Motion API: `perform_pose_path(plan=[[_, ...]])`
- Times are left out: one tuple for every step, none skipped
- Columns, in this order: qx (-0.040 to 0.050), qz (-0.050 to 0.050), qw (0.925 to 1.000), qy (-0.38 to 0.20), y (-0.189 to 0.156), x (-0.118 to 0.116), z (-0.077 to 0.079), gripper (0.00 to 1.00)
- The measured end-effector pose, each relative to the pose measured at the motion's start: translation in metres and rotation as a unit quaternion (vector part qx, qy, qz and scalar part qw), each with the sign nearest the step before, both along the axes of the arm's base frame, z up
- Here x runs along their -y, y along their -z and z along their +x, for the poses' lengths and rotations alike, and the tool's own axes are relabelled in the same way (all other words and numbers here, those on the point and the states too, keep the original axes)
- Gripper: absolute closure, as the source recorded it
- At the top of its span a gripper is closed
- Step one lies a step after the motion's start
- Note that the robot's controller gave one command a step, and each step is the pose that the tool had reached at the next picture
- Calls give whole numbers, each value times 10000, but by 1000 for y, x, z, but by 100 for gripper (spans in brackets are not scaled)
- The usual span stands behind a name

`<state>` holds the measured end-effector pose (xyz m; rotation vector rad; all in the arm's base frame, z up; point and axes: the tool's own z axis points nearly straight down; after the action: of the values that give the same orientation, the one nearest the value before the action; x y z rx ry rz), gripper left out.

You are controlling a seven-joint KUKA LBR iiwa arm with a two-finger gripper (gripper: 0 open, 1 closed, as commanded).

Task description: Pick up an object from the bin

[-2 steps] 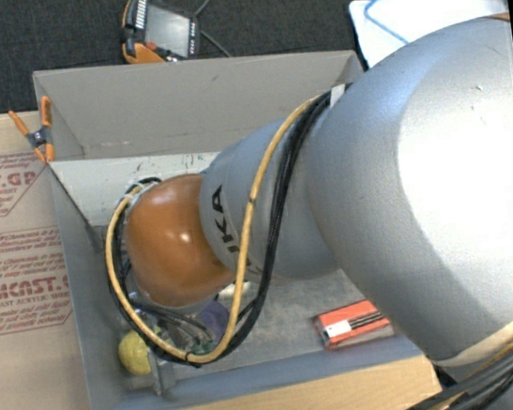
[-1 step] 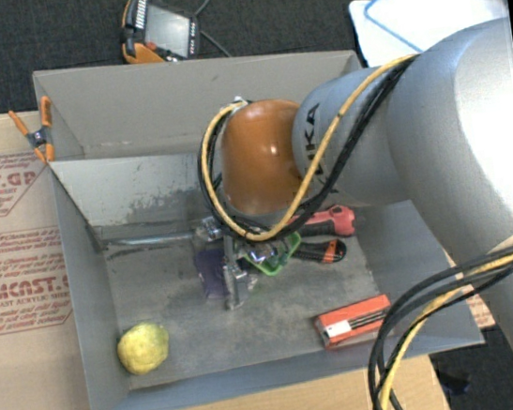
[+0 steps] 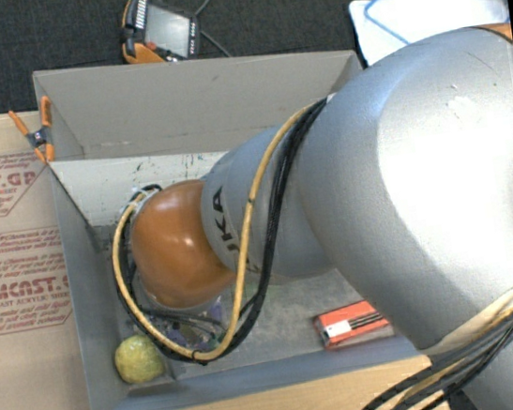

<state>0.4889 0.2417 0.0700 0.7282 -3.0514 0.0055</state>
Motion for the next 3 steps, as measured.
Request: perform_pose_path(plan=[[-9,15,10000,34,1,2,1,100],[-24,30,10000,44,-12,1,-1,100],[15,59,10000,30,-35,-2,0,100]])
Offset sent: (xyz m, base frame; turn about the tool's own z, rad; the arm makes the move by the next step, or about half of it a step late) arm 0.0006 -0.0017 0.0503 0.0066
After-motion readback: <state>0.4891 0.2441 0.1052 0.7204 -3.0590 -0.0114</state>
